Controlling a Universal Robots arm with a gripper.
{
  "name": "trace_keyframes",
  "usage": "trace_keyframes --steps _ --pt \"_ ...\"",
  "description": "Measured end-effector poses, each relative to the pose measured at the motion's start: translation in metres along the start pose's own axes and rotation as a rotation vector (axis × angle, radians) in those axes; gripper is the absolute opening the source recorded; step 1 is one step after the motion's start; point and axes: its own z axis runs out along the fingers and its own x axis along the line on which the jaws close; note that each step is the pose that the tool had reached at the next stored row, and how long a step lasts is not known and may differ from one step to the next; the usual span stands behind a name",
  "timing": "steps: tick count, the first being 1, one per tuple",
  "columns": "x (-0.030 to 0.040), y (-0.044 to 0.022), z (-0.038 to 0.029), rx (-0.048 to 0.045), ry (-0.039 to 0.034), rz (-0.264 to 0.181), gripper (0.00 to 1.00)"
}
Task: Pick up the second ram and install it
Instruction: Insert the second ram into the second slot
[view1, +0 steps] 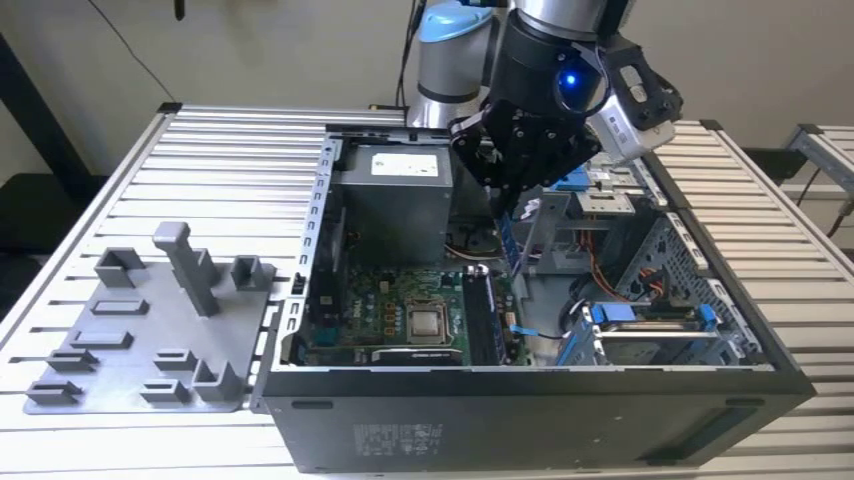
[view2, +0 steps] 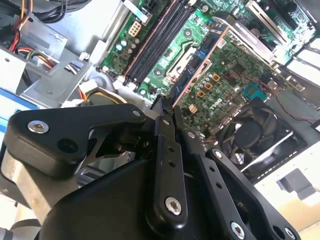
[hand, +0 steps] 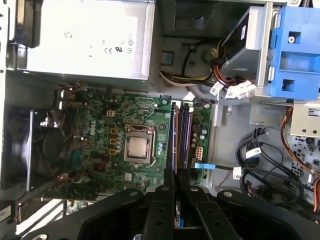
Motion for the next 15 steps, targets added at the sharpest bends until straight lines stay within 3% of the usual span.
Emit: trace_keyframes --steps 6,15 --pt "-0.0002 -0.0001 0.0060 0.0055 -0.0074 0.027 0.14" --pt "-0.0006 0.0004 0.0126 0.0217 -0.0408 0.048 0.14"
